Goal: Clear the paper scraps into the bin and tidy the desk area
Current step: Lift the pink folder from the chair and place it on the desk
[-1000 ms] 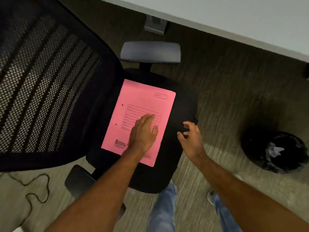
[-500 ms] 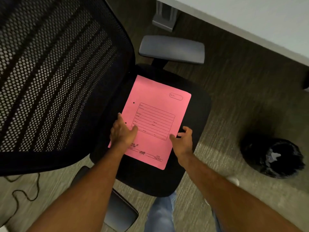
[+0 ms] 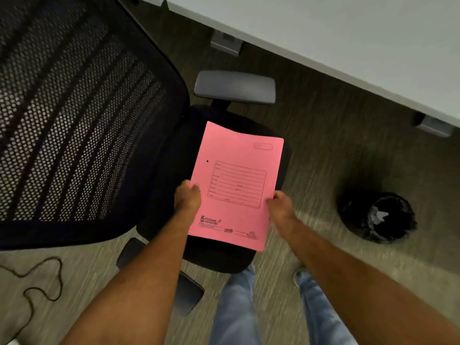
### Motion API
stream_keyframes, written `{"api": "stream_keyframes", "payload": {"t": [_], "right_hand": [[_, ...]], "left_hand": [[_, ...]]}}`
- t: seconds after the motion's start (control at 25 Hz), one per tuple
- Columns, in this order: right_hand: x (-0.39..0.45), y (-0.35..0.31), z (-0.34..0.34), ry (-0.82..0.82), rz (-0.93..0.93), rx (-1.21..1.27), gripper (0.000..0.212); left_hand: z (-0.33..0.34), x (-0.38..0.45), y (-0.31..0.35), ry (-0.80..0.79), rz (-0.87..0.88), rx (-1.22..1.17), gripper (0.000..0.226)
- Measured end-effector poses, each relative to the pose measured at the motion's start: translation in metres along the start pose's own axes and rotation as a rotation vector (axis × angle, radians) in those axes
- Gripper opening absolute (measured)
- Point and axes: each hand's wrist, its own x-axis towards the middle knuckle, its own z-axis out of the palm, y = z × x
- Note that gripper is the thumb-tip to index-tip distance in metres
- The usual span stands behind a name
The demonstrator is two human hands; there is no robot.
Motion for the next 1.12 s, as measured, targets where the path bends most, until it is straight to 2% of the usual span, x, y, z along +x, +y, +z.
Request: {"api": "stream_keyframes", "payload": {"t": [0.2, 0.56, 0.72, 1.0, 1.12], "right_hand": [[-0.064, -0.036, -0.077, 0.073, -0.032, 0.002, 0.027], [-0.115, -0.078, -0.216, 0.169, -0.066, 0.314, 0.026], [-0.099, -0.1, -0.272, 0.196, -0.105, 0.376, 0.027], [-0.032, -0.162, -0.371, 0.11, -0.108, 0.443, 0.034], [-0.002, -0.184, -0.407, 0.063, -0.125, 0.425, 0.031]], "left_hand": [[-0.009, -0.091, 0.045, -0.078, 0.044, -0.06, 0.018], [0.009, -0.204, 0.159, -0.137, 0.294, -0.051, 0.016], [0.039, -0.227, 0.212, -0.156, 0.35, -0.038, 0.017], [0.112, -0.251, 0.314, -0.061, 0.385, -0.105, 0.017], [0.139, -0.254, 0.357, -0.035, 0.395, -0.116, 0.02]]}}
